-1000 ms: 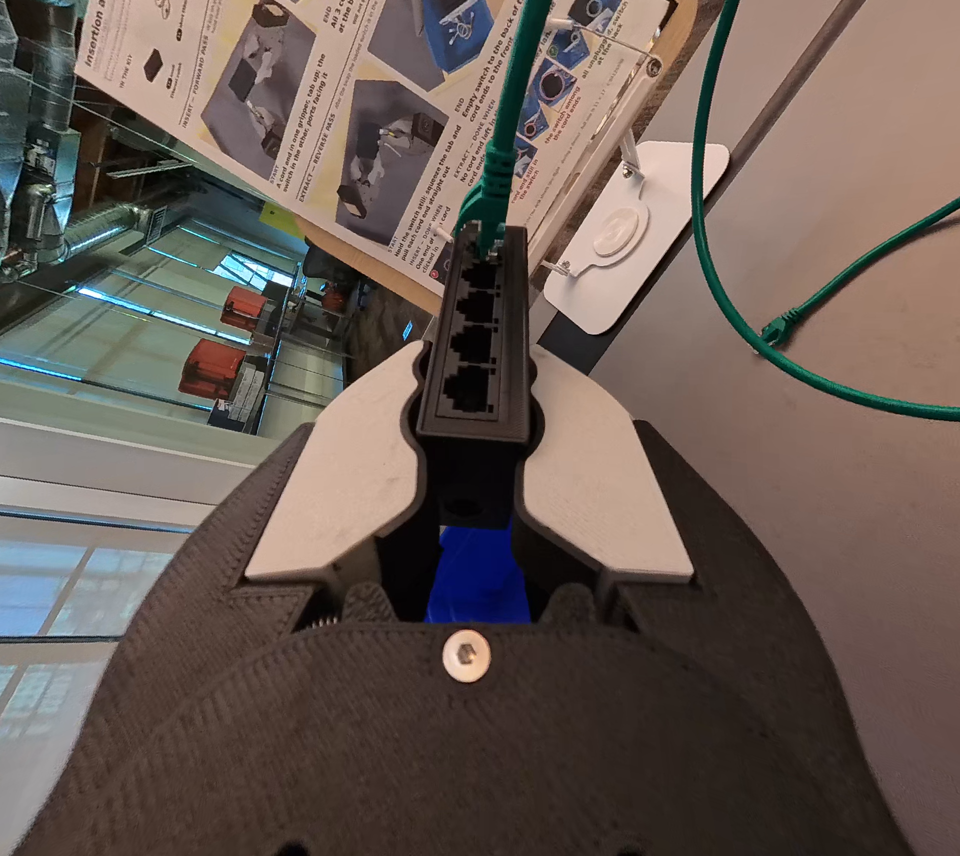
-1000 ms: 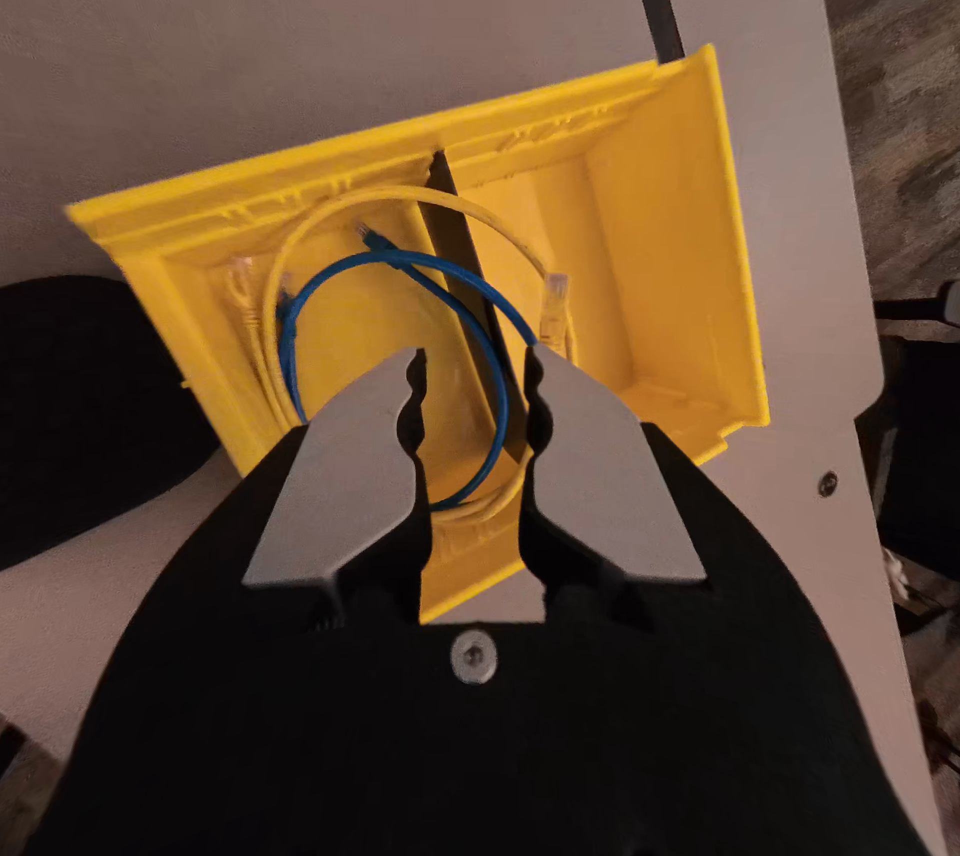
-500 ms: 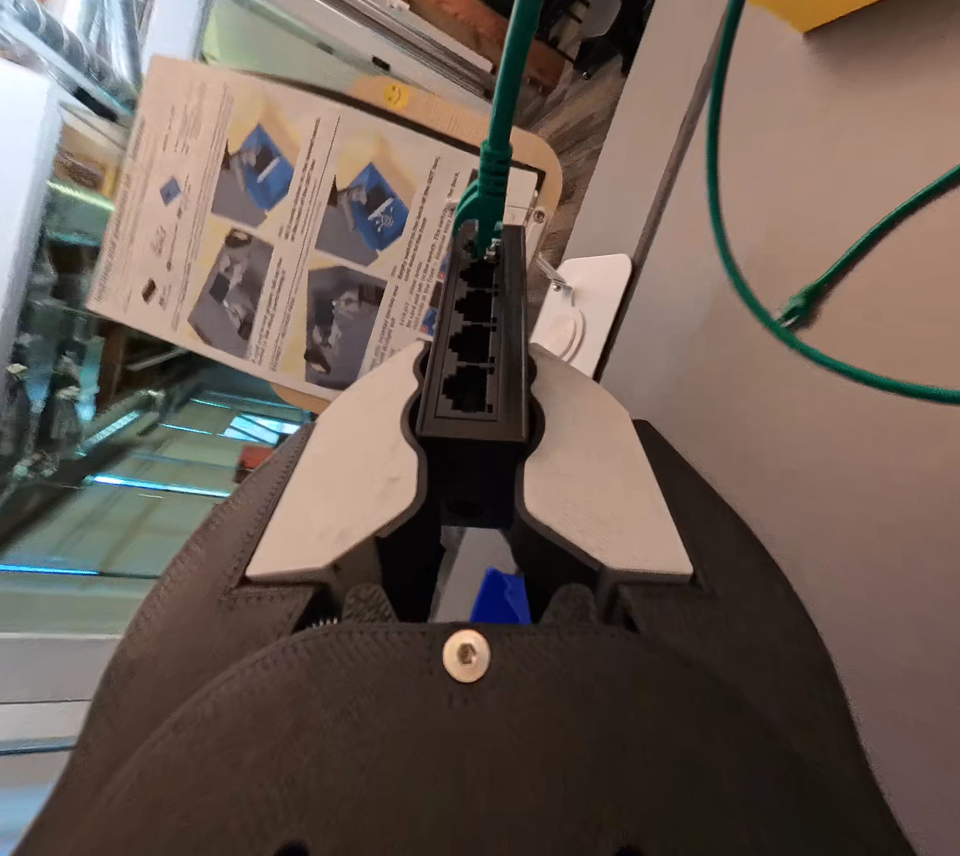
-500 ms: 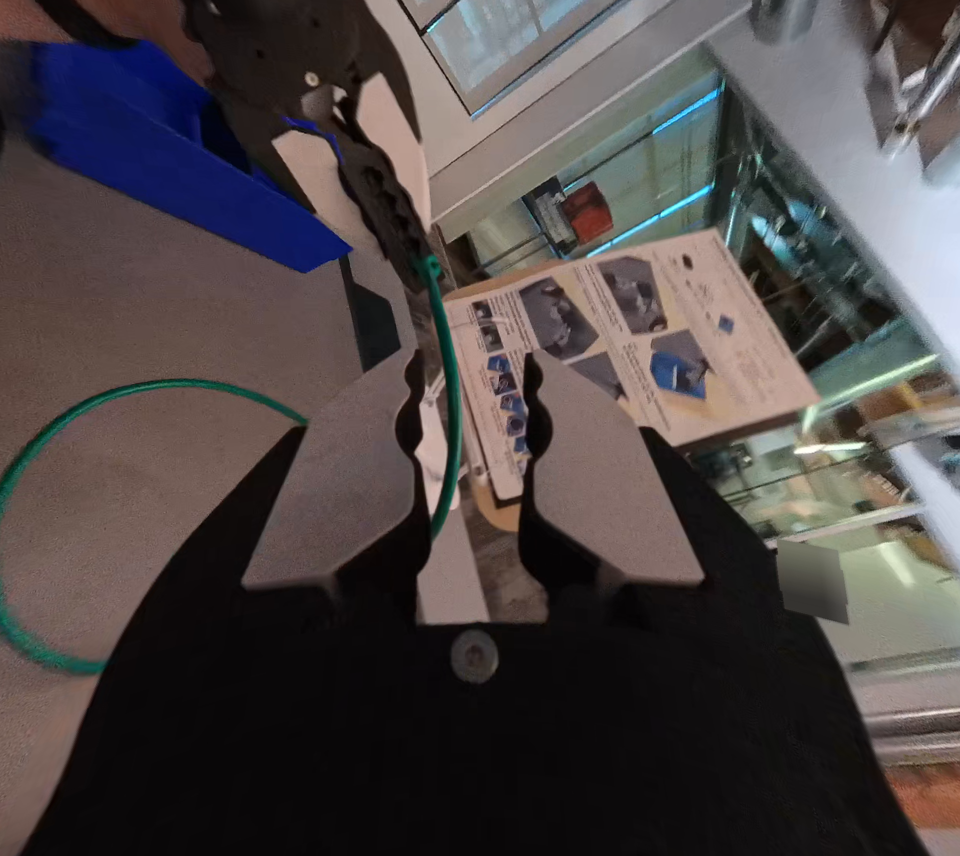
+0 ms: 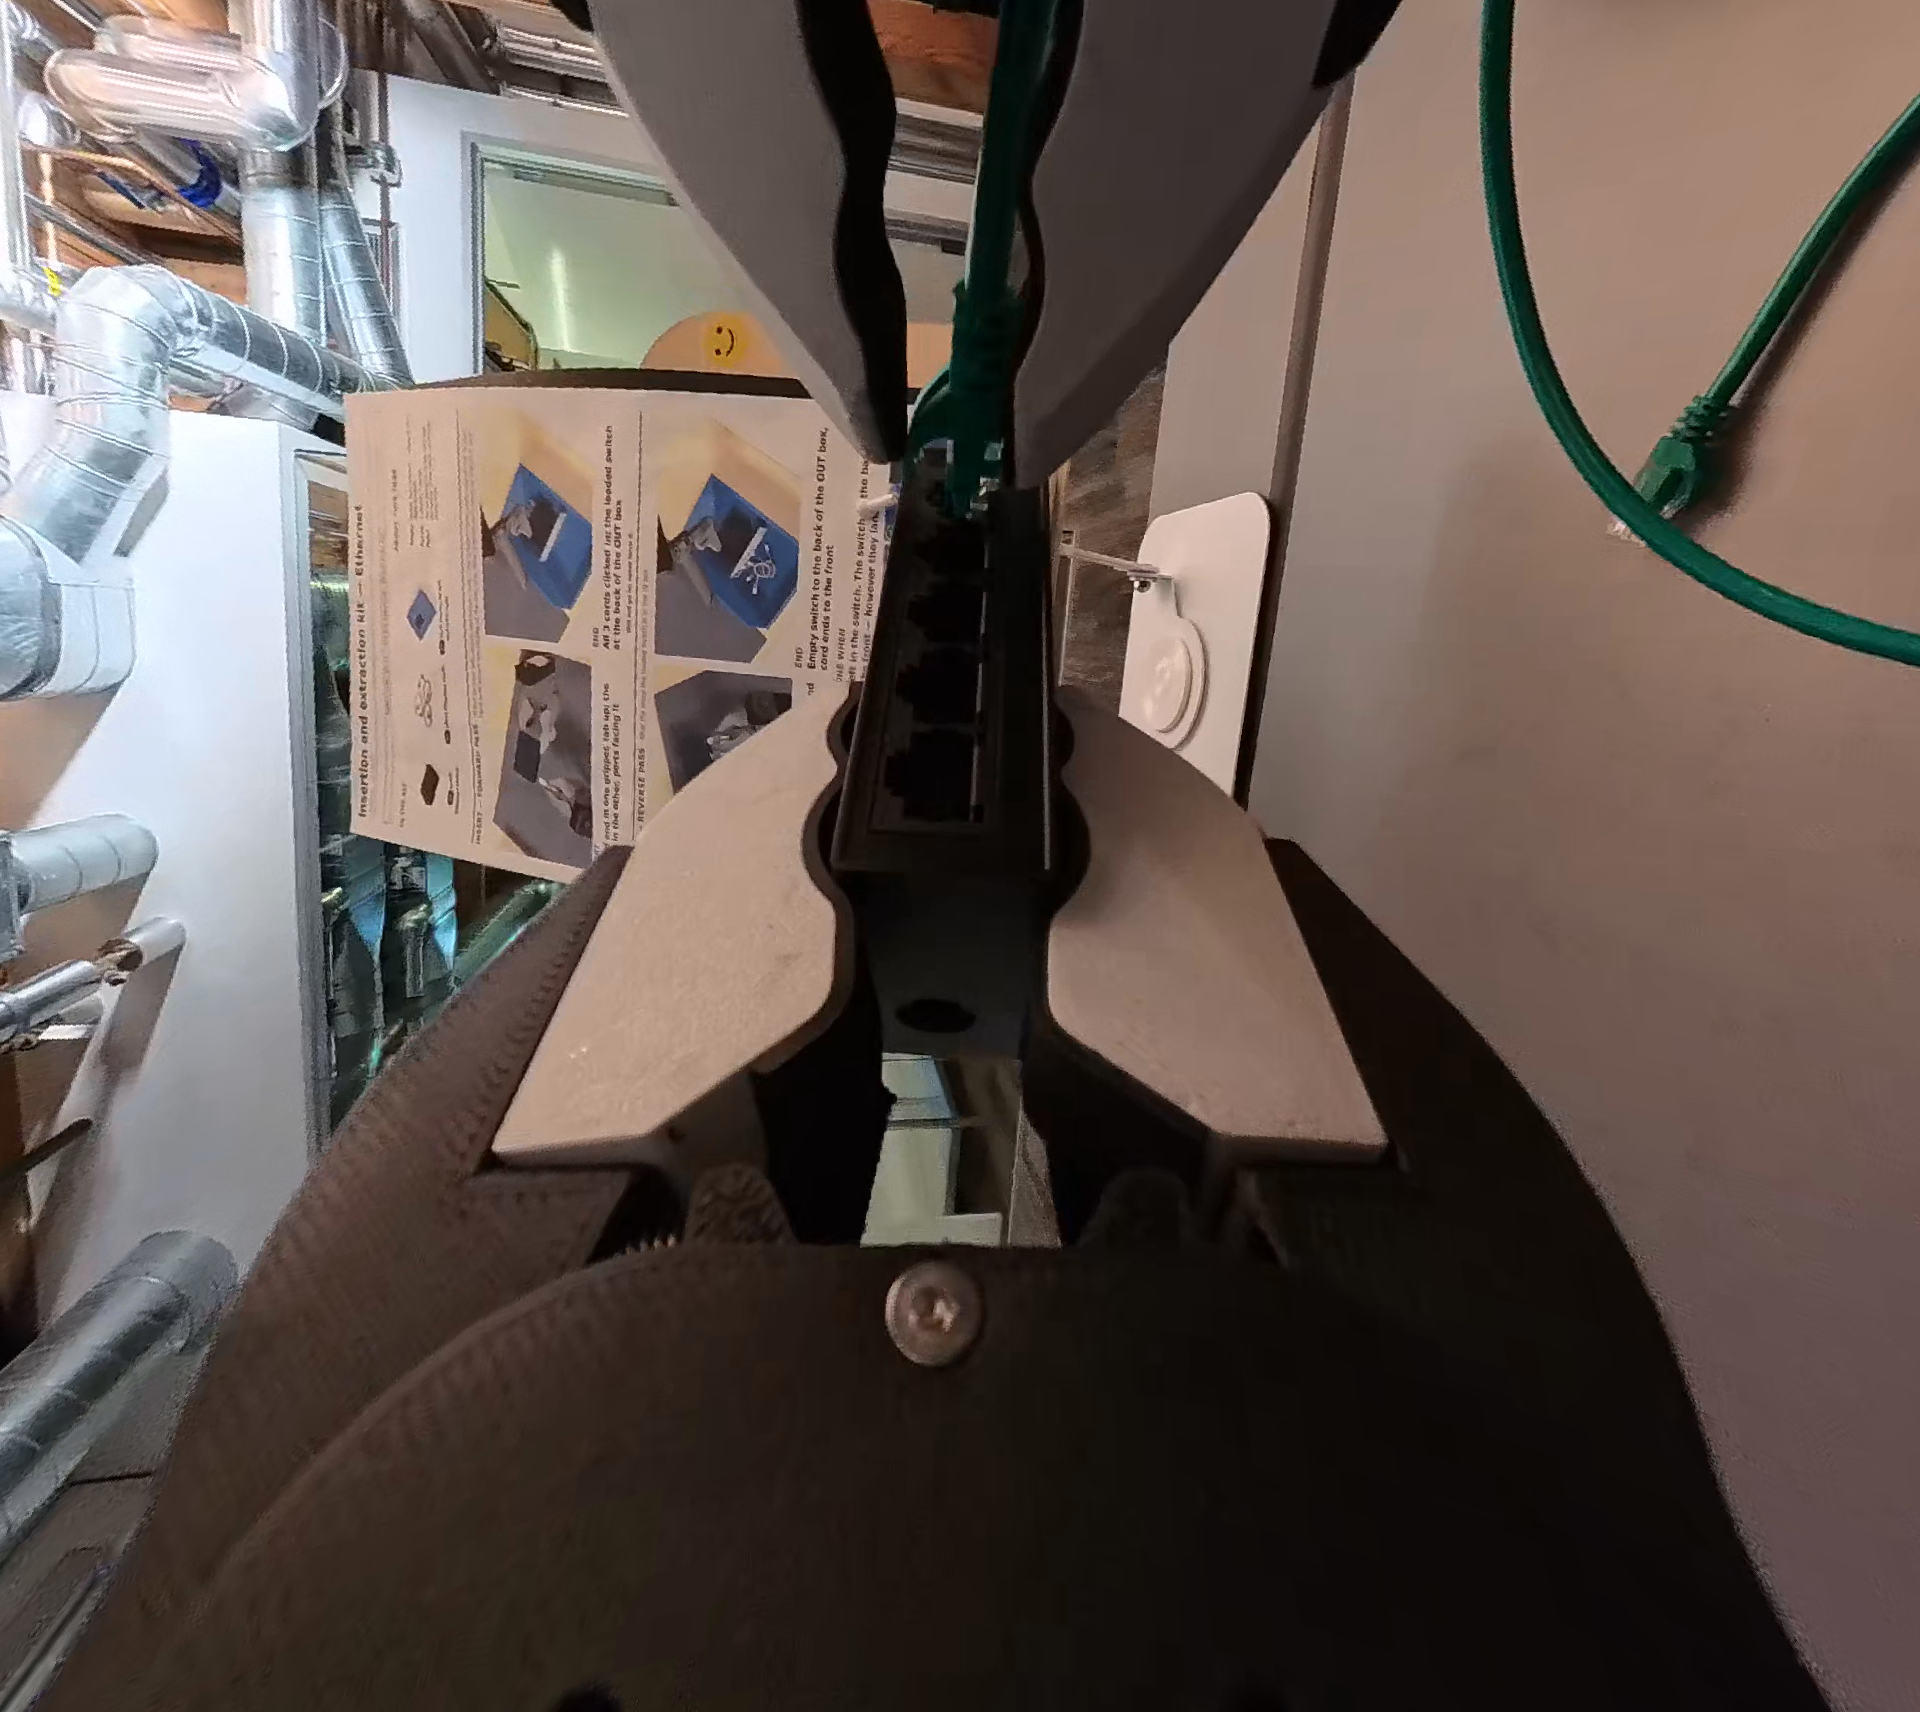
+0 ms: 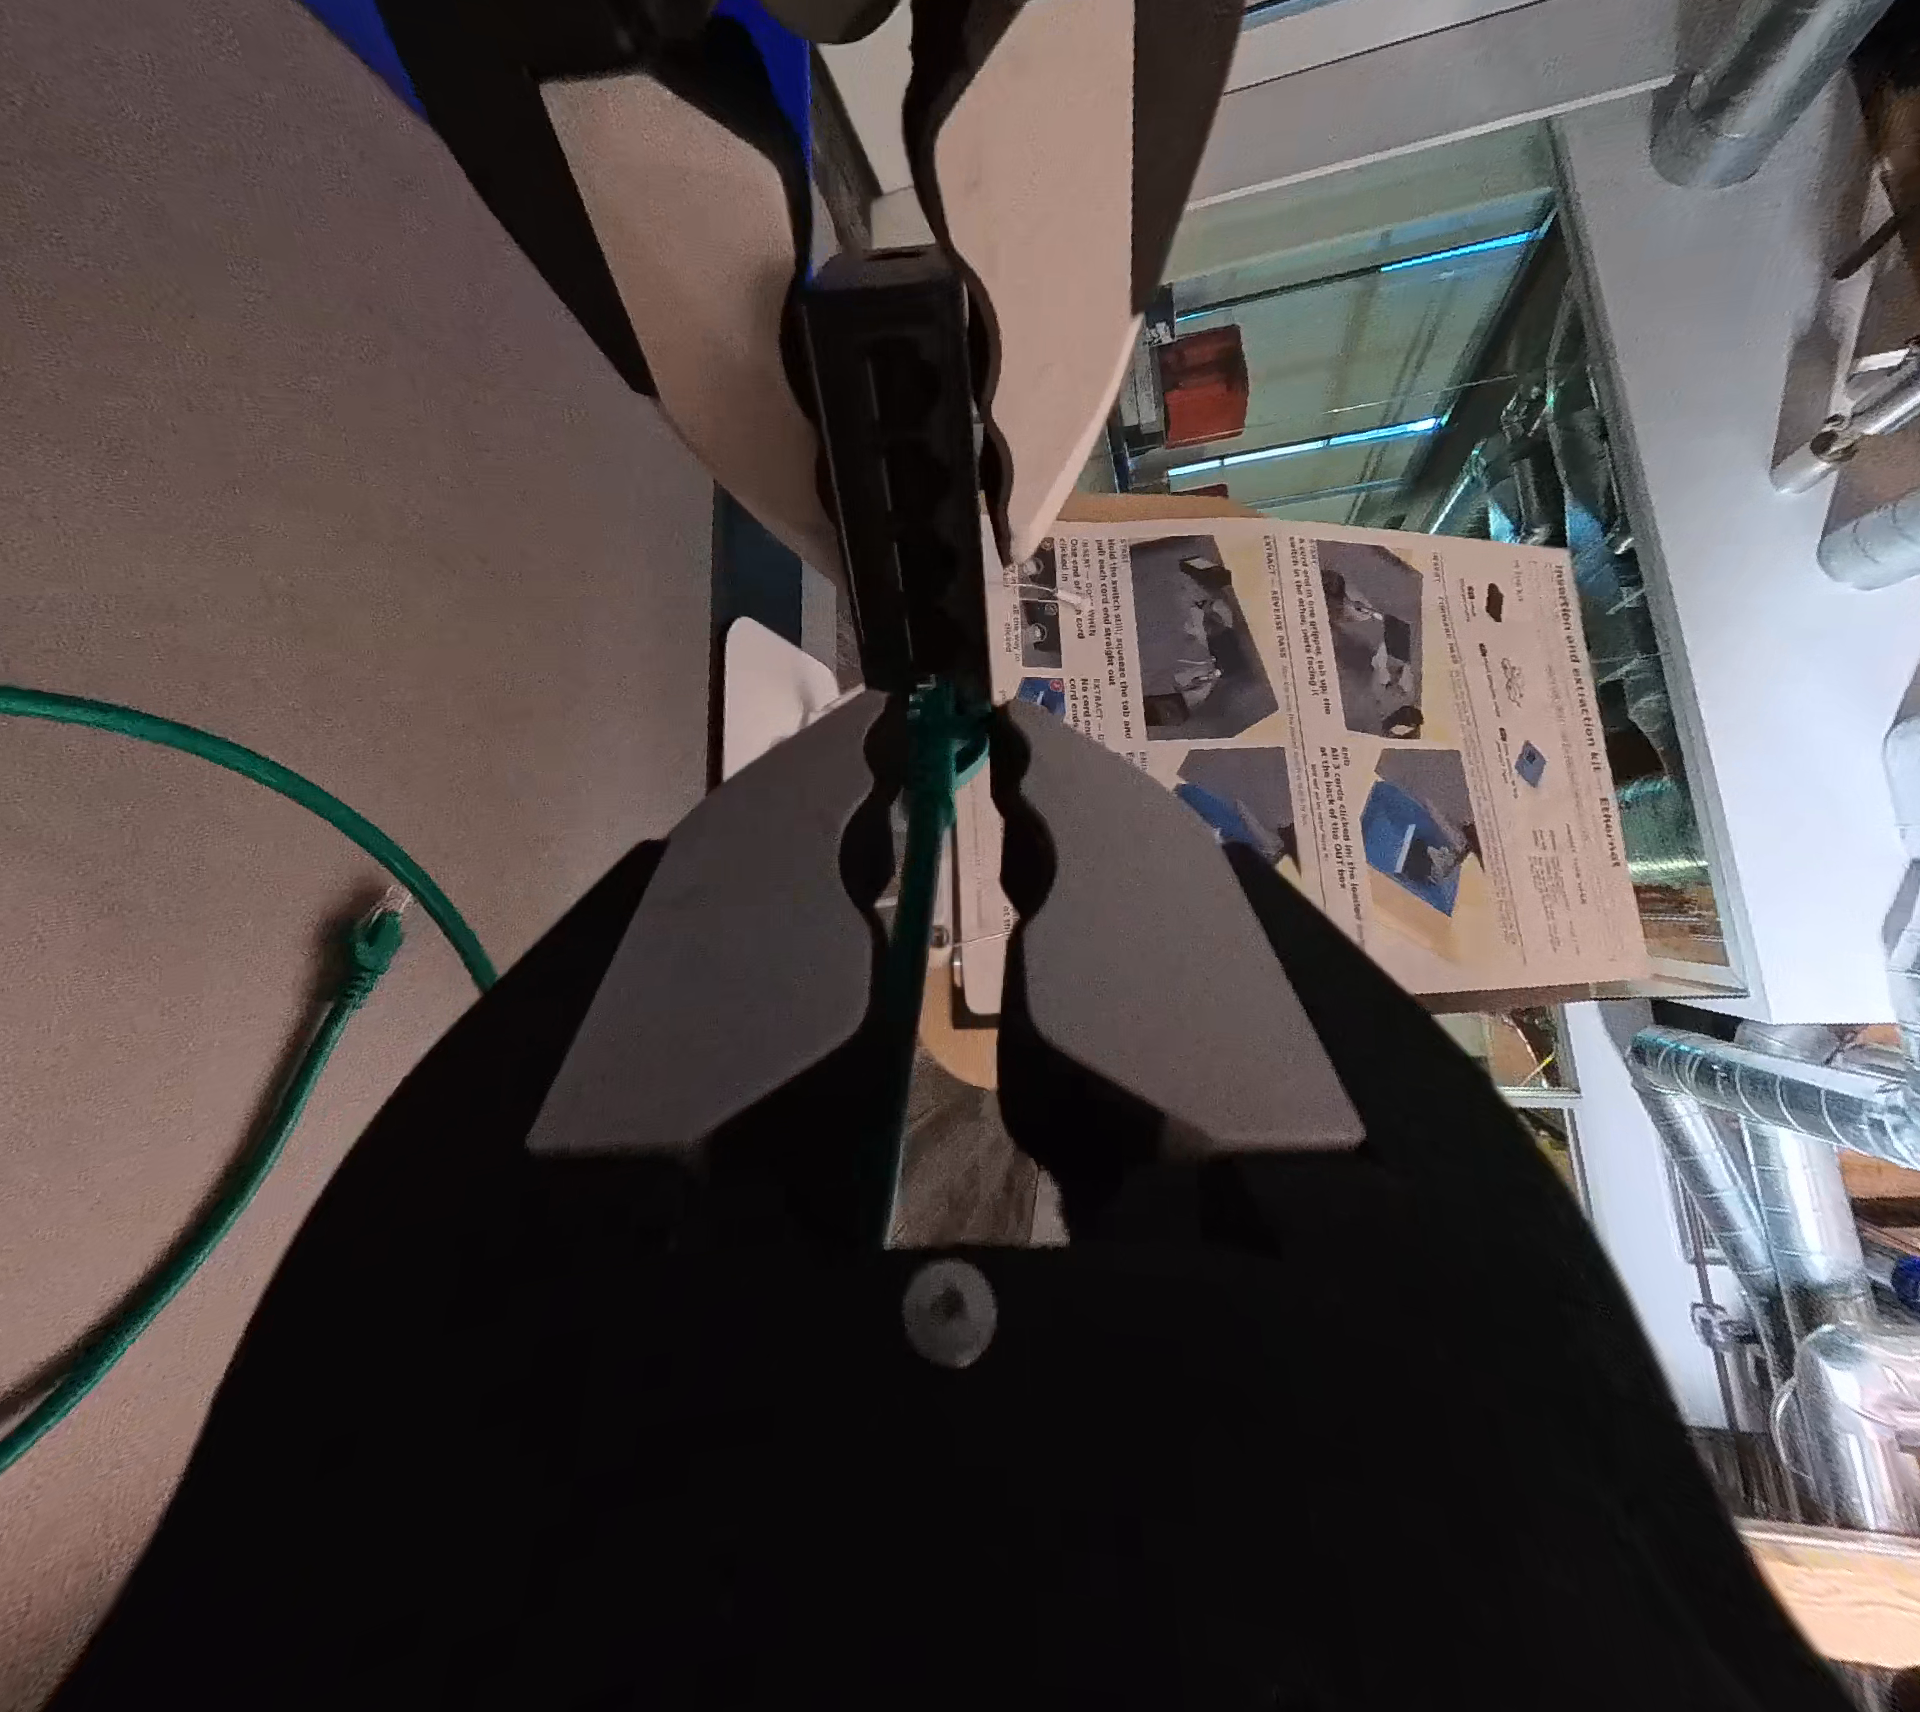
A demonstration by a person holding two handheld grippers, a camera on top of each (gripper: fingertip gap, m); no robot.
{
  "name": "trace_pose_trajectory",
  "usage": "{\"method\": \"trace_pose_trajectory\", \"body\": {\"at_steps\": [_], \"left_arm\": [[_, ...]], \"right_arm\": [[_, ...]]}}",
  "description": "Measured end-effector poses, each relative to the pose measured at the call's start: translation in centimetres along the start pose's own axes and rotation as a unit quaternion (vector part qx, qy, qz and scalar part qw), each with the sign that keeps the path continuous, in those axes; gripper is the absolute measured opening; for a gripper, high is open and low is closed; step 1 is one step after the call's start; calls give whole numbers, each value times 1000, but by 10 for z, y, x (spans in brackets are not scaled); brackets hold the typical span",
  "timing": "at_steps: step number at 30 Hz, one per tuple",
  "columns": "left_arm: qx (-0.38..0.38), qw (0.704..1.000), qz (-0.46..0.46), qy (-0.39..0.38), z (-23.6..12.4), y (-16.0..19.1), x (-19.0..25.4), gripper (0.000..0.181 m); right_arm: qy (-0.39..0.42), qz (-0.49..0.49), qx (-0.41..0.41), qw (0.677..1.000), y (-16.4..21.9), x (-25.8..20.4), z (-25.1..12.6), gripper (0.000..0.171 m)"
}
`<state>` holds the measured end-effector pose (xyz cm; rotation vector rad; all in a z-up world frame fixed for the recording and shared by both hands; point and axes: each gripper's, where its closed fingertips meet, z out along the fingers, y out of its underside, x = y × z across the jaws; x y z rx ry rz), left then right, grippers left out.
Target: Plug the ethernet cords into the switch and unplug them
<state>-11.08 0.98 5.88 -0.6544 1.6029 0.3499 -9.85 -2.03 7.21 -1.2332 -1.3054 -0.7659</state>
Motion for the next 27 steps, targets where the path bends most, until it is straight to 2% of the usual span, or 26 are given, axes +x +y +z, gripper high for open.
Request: {"method": "trace_pose_trajectory", "body": {"at_steps": [13,20,27], "left_arm": [[-4,1000,7,-3,-6,-2,-3,30],[2,999,38,-4,-6,-6,2,30],[5,998,56,25,6,-8,21,31]], "right_arm": [[41,-13,-13,999,1,3,2,16],[22,-32,-22,999,4,-6,-1,15],[-57,-32,-61,996,17,-30,-2,16]]}}
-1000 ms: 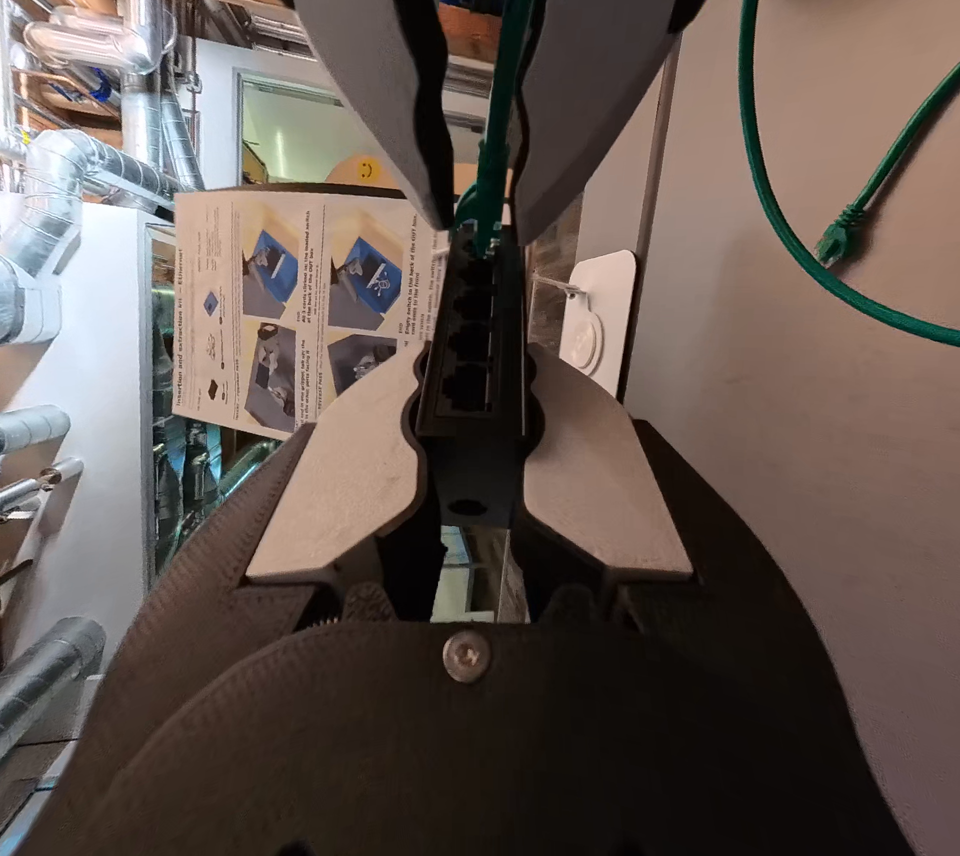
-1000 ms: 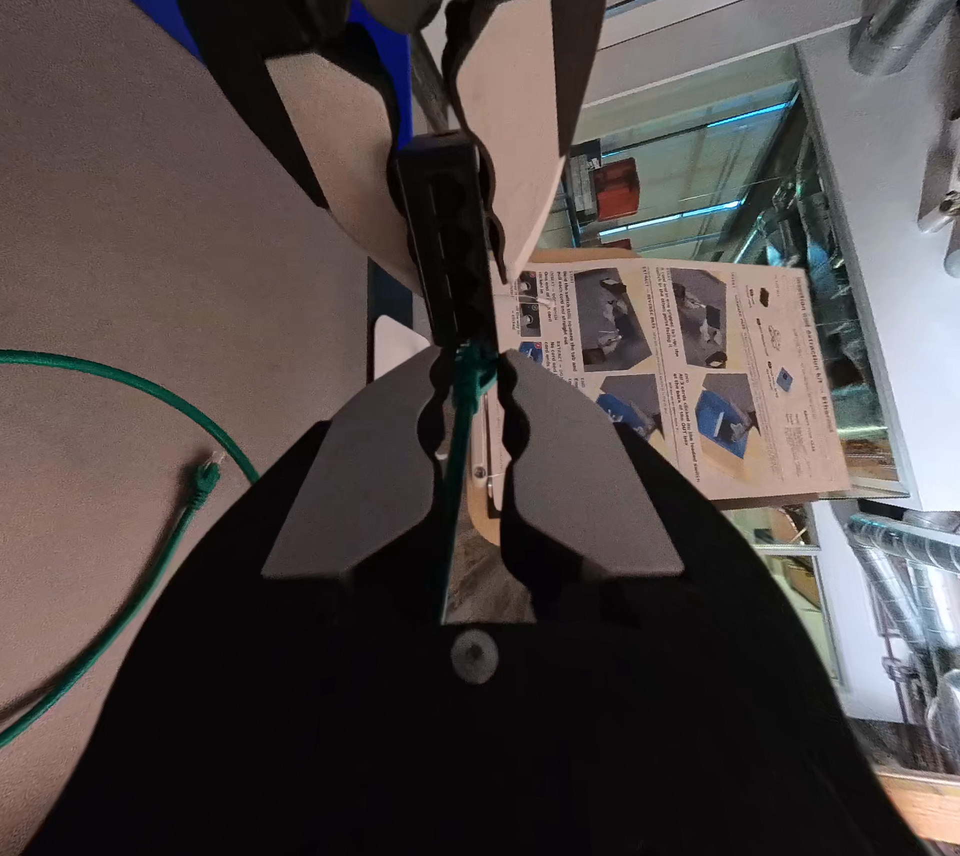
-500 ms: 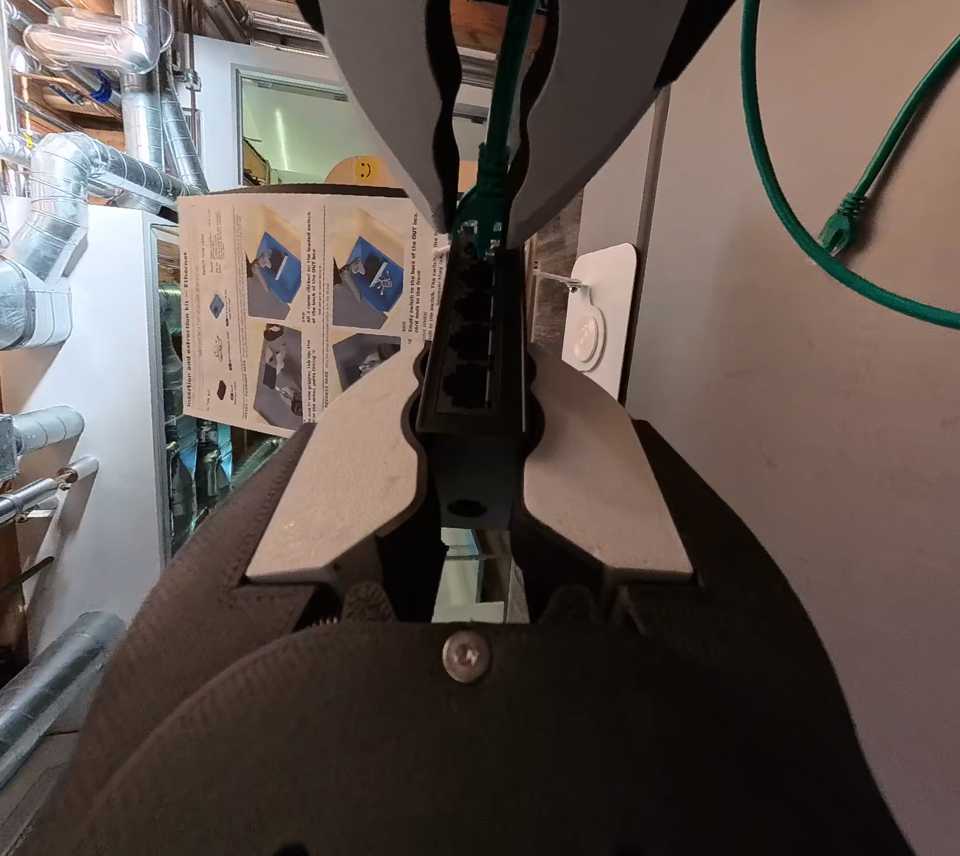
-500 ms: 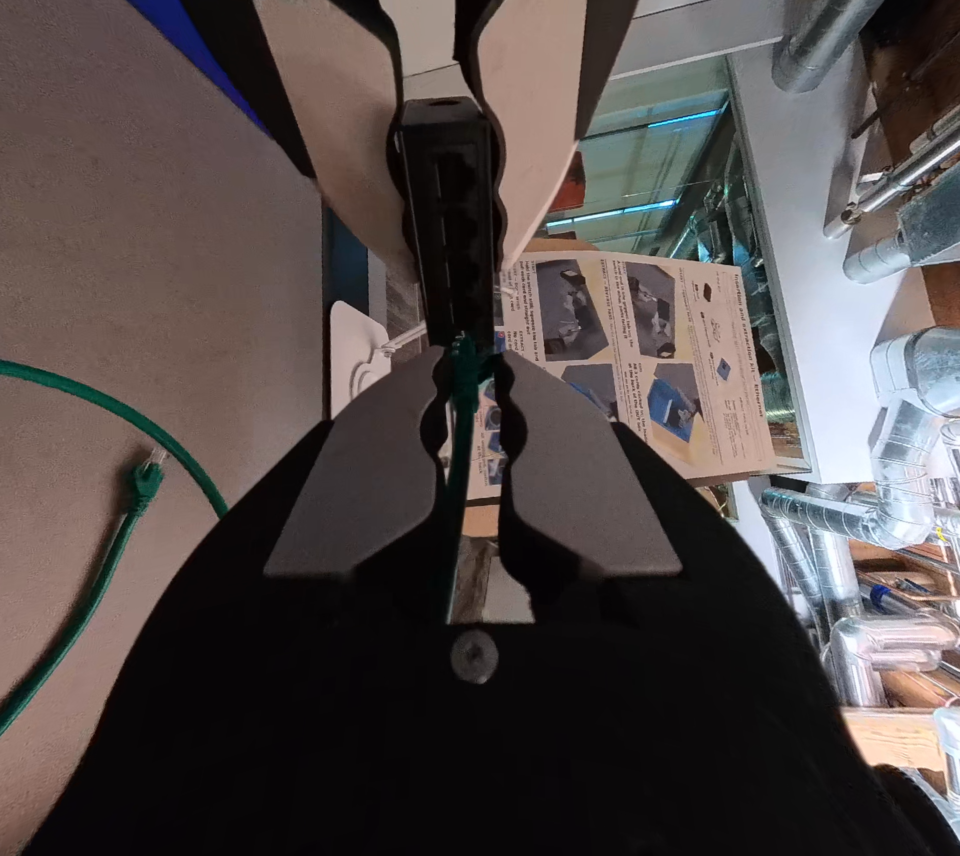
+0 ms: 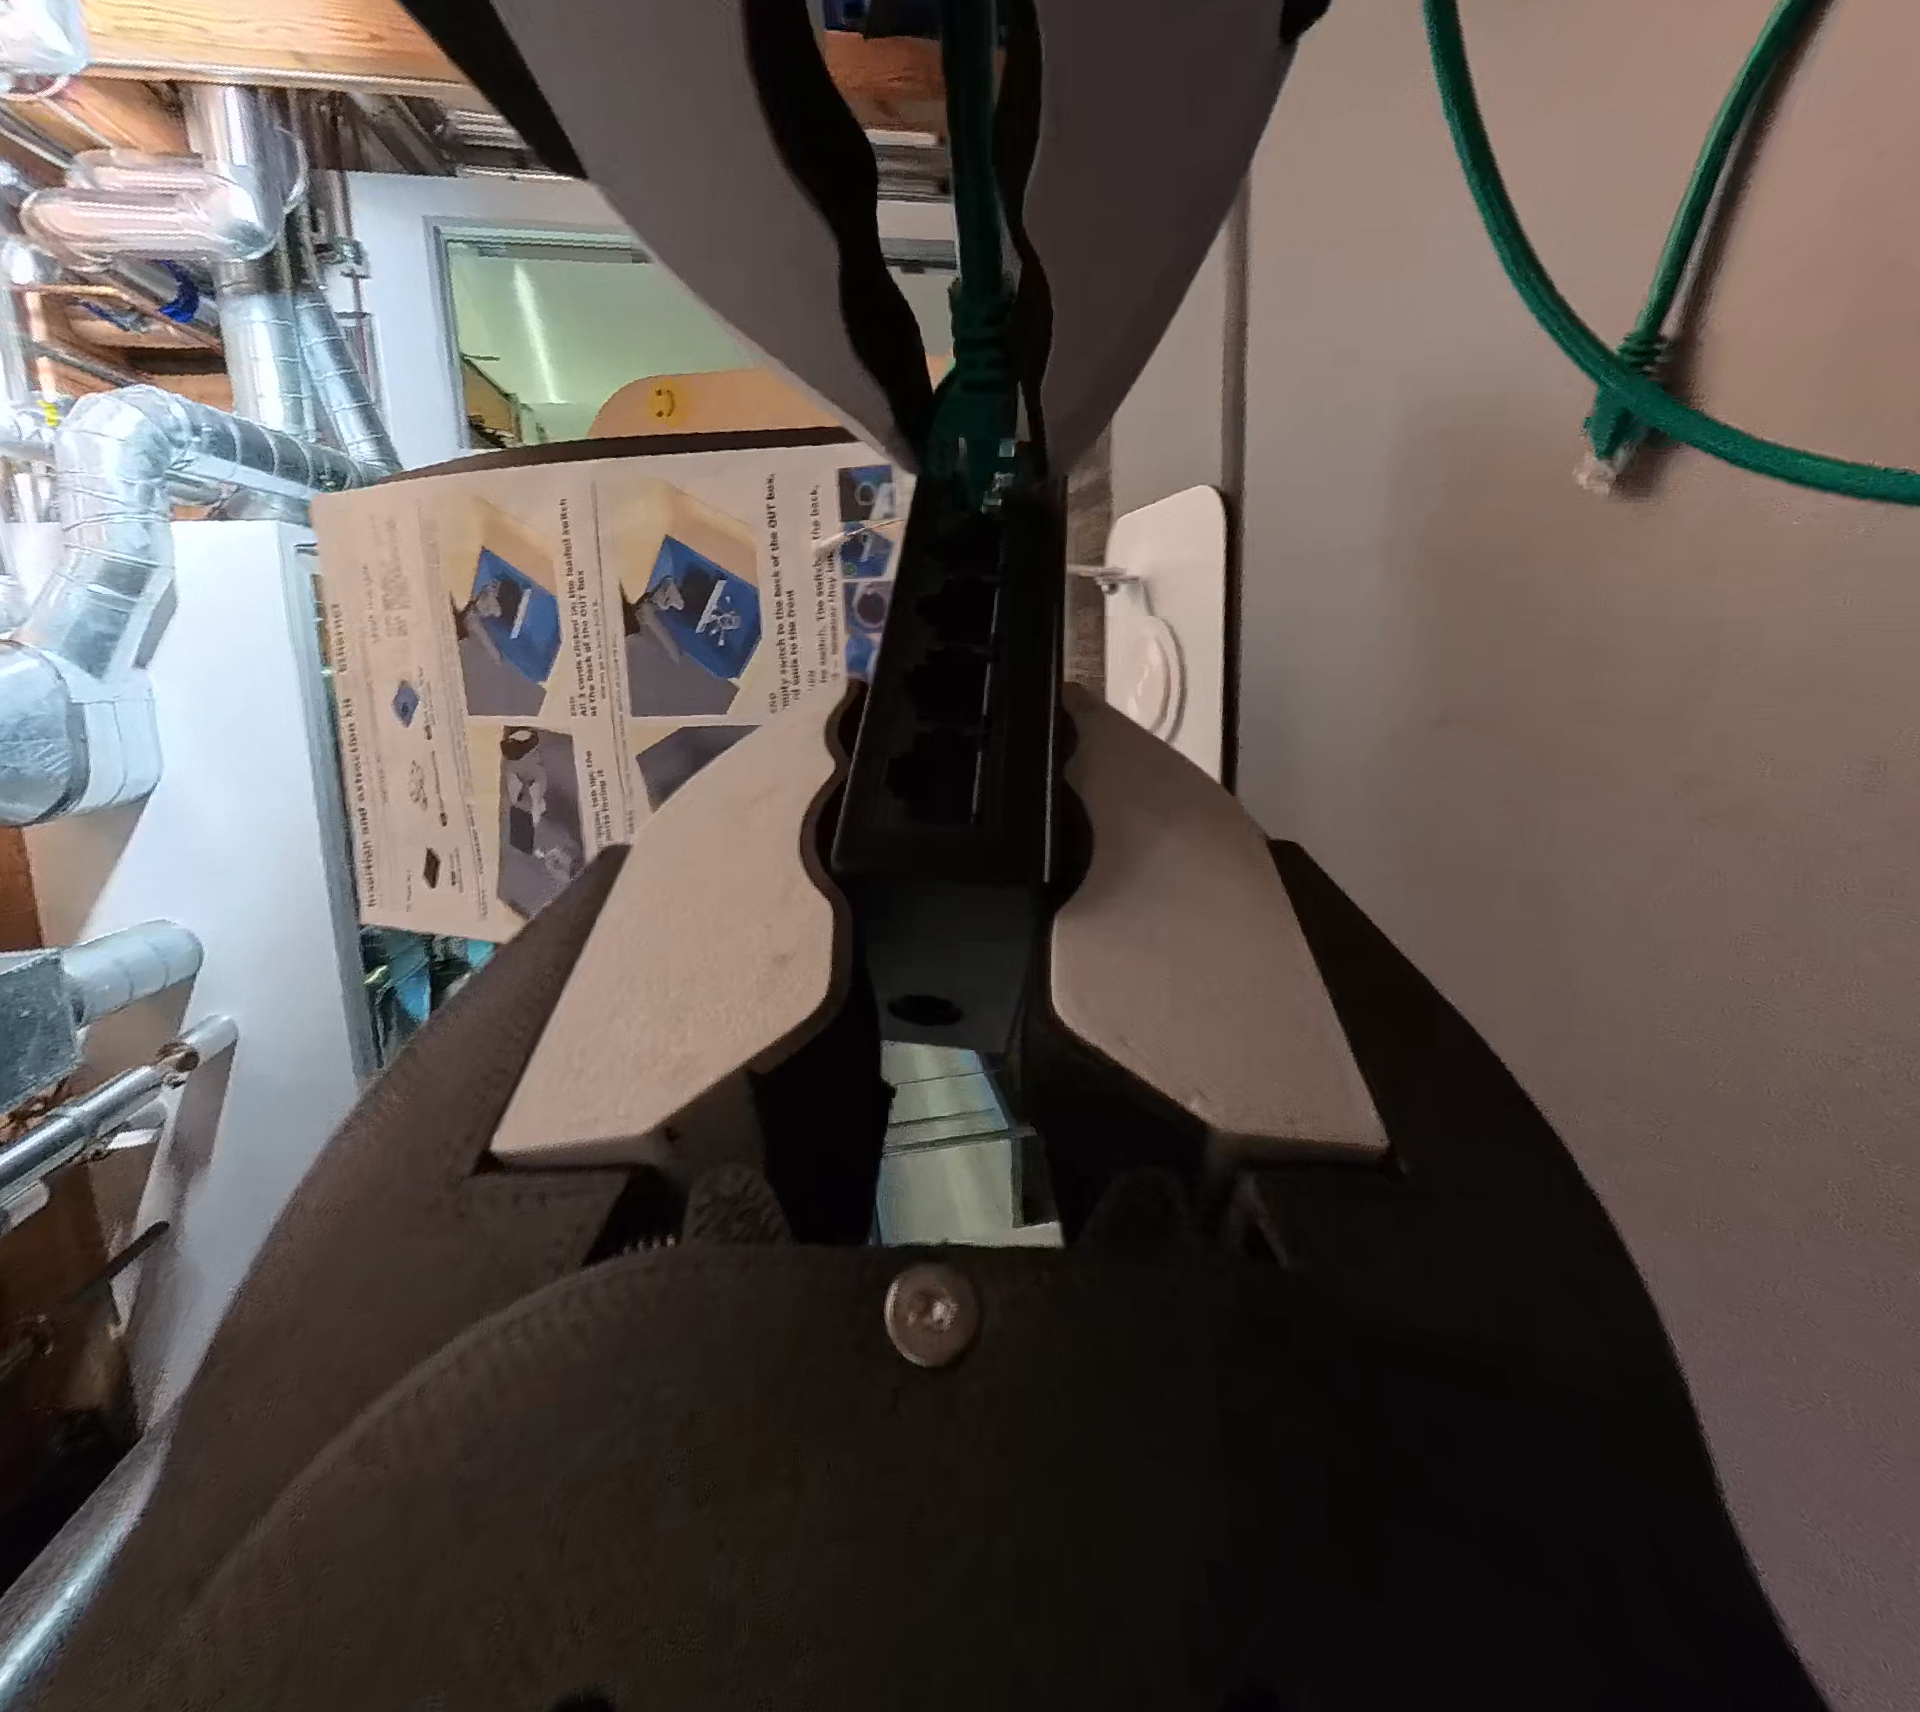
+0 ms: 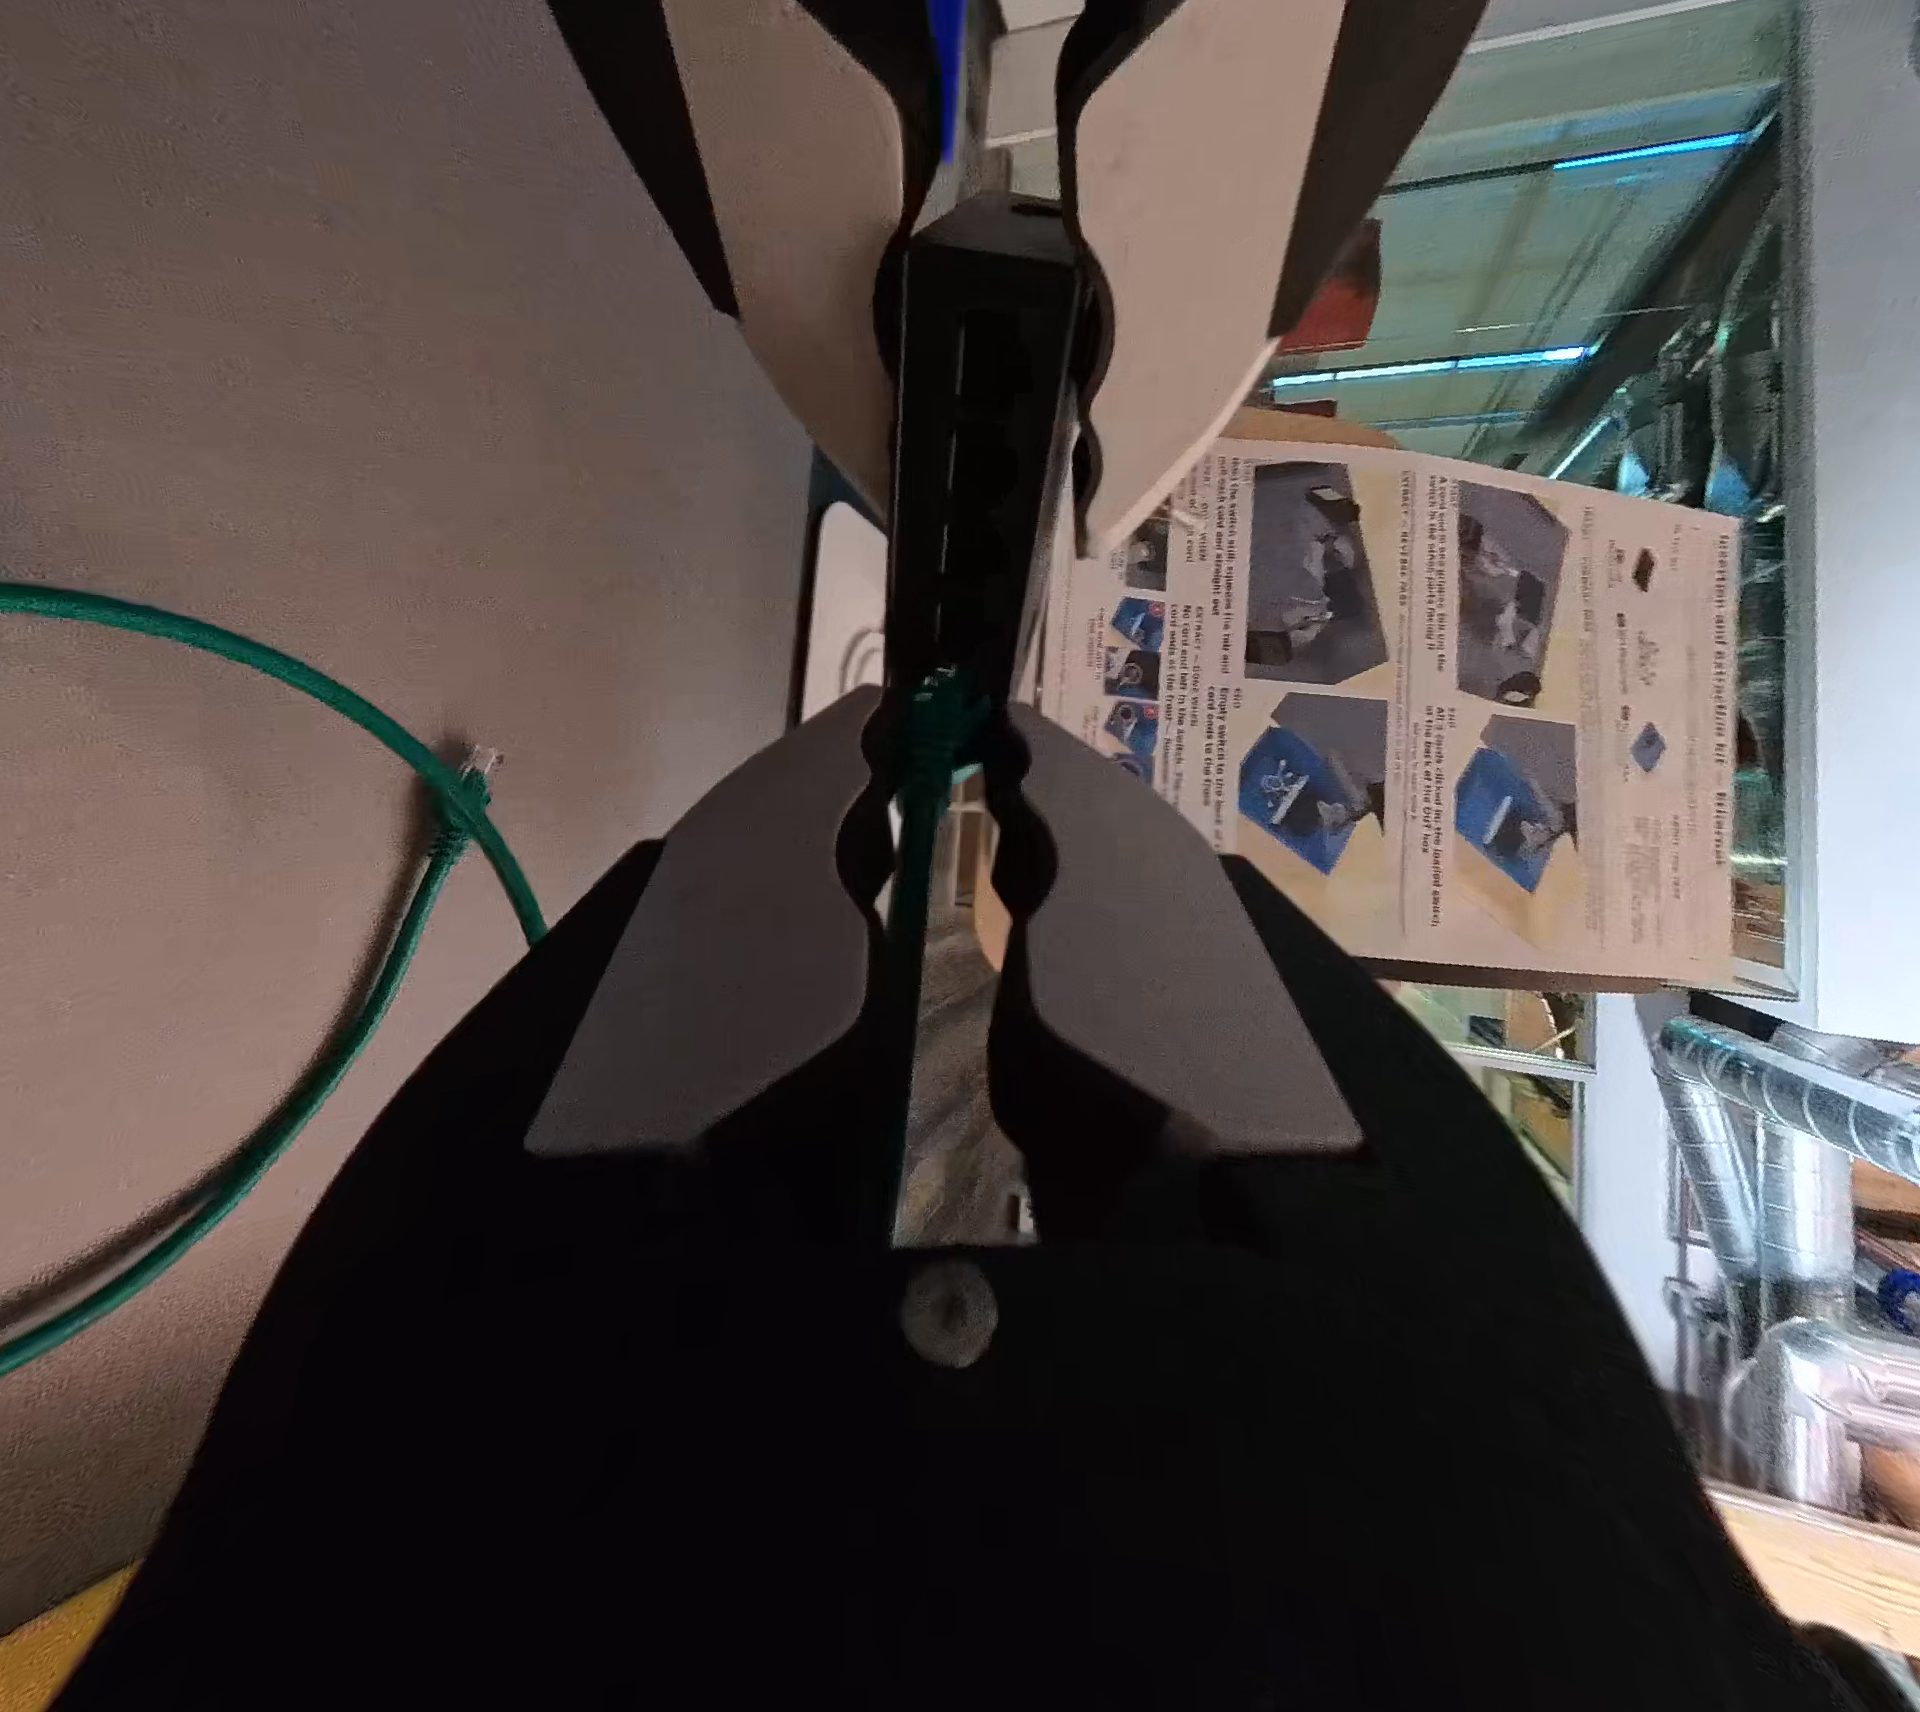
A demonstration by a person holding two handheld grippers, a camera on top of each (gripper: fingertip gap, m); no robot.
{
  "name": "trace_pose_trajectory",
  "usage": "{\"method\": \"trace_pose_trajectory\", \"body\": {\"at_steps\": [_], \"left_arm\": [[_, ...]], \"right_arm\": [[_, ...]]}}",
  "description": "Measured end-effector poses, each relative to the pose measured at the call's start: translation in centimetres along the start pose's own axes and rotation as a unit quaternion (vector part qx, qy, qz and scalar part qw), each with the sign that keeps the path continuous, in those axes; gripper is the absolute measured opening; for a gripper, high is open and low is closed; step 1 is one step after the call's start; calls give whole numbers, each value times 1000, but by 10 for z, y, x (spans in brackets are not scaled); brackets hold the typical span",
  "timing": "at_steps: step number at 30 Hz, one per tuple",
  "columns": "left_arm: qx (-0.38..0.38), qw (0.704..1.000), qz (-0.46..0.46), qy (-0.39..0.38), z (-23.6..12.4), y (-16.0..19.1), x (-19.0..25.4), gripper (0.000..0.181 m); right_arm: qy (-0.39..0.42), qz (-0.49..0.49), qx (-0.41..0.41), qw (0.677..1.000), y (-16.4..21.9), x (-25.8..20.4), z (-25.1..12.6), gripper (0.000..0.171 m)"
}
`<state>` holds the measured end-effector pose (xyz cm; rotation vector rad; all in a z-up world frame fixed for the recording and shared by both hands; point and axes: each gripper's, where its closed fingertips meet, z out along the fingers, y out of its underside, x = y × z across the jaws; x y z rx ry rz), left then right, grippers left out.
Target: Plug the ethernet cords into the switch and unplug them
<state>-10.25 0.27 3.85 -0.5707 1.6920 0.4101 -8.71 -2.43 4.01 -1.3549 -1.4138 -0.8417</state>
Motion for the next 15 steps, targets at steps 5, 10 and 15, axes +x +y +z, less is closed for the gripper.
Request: {"method": "trace_pose_trajectory", "body": {"at_steps": [5,10,15], "left_arm": [[-5,999,7,37,10,1,18,31],[8,999,3,40,13,-2,22,32],[-87,990,-51,-99,5,53,-38,29]], "right_arm": [[-53,0,-9,999,8,-20,7,16],[-75,12,3,997,11,-26,4,16],[-200,-14,43,979,-13,-76,11,16]]}}
